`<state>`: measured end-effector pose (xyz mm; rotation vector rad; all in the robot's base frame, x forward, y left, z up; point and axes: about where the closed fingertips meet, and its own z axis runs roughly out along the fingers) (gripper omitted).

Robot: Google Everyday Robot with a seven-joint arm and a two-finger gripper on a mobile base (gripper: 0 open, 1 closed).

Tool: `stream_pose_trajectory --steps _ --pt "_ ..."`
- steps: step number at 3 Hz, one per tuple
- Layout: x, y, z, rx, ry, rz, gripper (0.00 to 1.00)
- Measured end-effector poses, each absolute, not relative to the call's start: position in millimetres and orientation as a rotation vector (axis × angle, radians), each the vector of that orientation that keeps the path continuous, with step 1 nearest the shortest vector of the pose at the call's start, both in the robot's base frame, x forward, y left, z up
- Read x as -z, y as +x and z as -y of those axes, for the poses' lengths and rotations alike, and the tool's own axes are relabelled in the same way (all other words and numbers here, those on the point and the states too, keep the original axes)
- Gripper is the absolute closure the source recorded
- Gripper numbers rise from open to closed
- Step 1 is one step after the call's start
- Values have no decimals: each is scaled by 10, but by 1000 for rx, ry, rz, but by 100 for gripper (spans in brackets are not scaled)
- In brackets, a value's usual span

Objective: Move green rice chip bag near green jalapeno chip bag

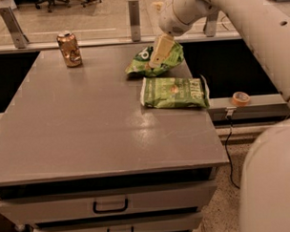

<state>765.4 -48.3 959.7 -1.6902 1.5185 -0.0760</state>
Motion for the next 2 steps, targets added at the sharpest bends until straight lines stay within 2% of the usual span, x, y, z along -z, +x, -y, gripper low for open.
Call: stream_pose_trajectory --steps 1,2 --pt "-10164 7266 576 101 -1549 -1460 0" --pt "-10707 6612 495 102 -1440 -1323 0"
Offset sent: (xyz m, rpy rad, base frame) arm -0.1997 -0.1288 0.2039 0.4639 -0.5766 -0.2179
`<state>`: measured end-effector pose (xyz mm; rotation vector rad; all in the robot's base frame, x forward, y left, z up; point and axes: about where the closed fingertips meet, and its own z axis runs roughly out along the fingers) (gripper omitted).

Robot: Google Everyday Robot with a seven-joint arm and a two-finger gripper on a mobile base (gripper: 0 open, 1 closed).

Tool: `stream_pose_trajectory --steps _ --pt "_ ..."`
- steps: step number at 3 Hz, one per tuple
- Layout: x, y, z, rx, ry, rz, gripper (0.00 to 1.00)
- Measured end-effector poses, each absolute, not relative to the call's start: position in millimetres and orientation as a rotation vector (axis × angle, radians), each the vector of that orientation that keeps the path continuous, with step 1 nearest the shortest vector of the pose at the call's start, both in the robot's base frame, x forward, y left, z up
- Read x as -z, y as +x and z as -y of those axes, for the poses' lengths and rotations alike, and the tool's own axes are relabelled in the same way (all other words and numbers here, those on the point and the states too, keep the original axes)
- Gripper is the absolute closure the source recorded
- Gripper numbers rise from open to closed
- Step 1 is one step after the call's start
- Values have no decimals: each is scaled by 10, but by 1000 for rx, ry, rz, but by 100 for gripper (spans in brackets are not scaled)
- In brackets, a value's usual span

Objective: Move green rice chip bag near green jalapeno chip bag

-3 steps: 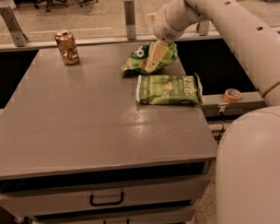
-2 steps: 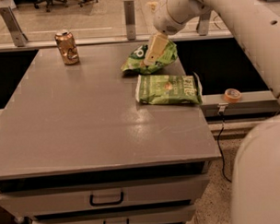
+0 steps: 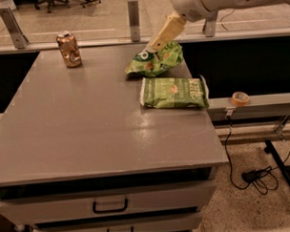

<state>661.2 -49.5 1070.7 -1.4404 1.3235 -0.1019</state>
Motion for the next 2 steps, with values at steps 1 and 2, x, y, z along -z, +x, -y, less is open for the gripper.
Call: stream_pose_trajectory --steps 1,2 --pt "-10749 6408 408 66 -1380 -1277 0" --pt "-10721 6417 375 49 -1359 -1283 0"
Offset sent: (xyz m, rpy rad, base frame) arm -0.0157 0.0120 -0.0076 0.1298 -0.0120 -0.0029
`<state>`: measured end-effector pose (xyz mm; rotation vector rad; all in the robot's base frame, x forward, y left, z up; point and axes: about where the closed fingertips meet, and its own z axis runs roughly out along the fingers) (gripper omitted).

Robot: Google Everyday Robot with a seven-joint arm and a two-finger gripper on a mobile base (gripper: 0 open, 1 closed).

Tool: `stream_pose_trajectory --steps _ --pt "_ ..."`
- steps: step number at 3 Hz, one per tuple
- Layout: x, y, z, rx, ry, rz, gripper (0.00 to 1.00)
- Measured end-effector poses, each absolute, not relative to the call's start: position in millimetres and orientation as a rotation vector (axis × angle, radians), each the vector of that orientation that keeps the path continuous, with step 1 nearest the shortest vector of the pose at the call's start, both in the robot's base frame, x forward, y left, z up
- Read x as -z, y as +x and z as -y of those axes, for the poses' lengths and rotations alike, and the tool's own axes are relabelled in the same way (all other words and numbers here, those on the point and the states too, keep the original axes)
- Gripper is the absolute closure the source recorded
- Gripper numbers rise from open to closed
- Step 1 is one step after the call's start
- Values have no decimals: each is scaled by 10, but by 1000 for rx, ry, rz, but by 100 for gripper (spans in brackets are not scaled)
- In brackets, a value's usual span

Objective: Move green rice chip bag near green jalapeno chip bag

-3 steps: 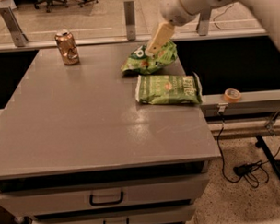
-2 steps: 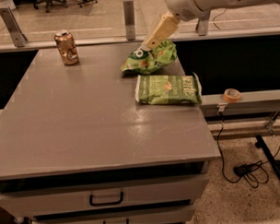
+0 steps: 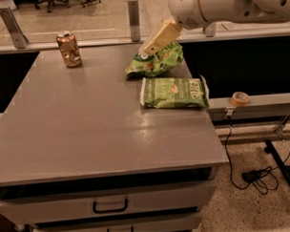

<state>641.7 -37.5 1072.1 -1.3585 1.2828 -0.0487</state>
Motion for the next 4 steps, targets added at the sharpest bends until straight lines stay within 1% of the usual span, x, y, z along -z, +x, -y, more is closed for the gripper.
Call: stream_pose_trajectory --steps 1,2,3,4 --pt "-10884 6598 786 160 -1330 -1277 0" --pt "-11360 6738 1479 381 -1294 -1242 0" --pt "-11890 6743 2201 599 -1214 -1216 0" --pt "-12040 6723 2327 639 -1192 -1205 0"
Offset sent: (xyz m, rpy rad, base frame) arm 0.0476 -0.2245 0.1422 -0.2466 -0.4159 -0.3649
